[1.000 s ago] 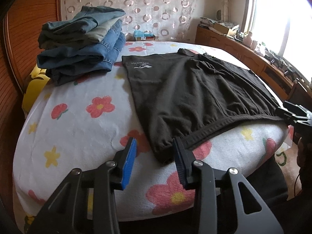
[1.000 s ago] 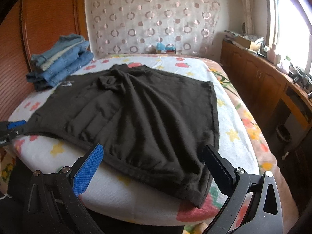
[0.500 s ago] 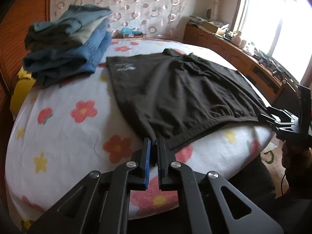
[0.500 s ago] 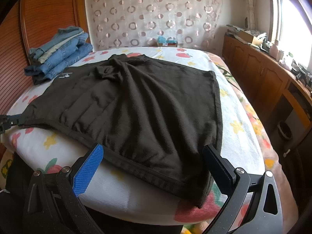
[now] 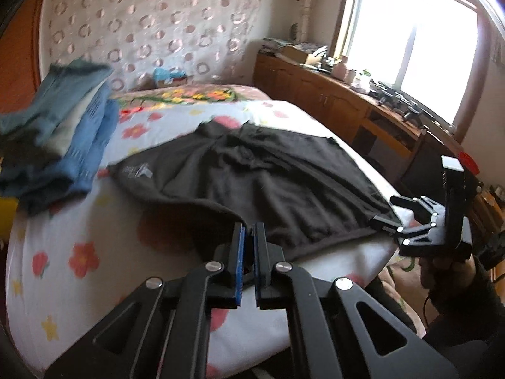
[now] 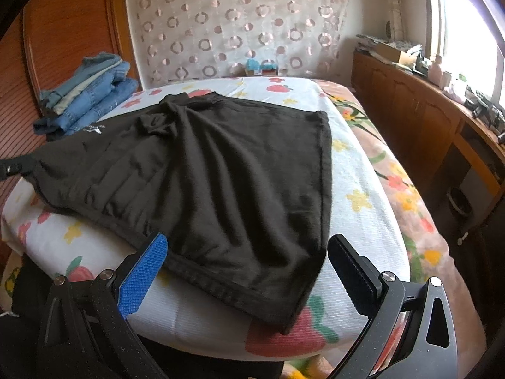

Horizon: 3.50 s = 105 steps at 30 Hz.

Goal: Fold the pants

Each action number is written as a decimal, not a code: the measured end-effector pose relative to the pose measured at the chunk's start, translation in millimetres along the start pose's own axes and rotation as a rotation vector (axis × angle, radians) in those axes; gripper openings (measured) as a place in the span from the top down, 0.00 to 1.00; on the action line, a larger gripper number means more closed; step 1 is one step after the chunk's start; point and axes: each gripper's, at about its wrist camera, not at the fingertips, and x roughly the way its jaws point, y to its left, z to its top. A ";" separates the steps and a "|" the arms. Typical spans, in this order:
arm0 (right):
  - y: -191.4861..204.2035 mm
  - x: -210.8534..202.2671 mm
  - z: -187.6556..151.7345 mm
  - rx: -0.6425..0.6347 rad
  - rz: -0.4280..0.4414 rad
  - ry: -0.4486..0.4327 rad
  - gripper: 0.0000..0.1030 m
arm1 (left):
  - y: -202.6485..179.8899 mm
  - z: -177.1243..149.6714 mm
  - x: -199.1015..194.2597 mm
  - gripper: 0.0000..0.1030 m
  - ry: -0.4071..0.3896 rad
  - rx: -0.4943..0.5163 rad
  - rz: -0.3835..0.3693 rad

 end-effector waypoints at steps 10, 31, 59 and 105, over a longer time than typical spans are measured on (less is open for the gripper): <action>-14.2 -11.9 -1.1 0.024 0.014 -0.036 0.00 | -50.5 45.1 30.8 0.99 0.029 0.102 -0.108; -21.9 -22.1 -3.5 0.047 0.066 -0.060 0.00 | -61.0 47.3 42.1 0.64 0.010 0.143 0.001; 51.7 0.5 20.6 -0.101 0.201 -0.039 0.42 | 3.6 -27.8 67.6 0.49 0.131 0.039 0.112; 68.6 -10.3 47.3 -0.176 0.222 -0.147 0.98 | -4.2 -13.0 40.9 0.49 0.026 0.045 0.115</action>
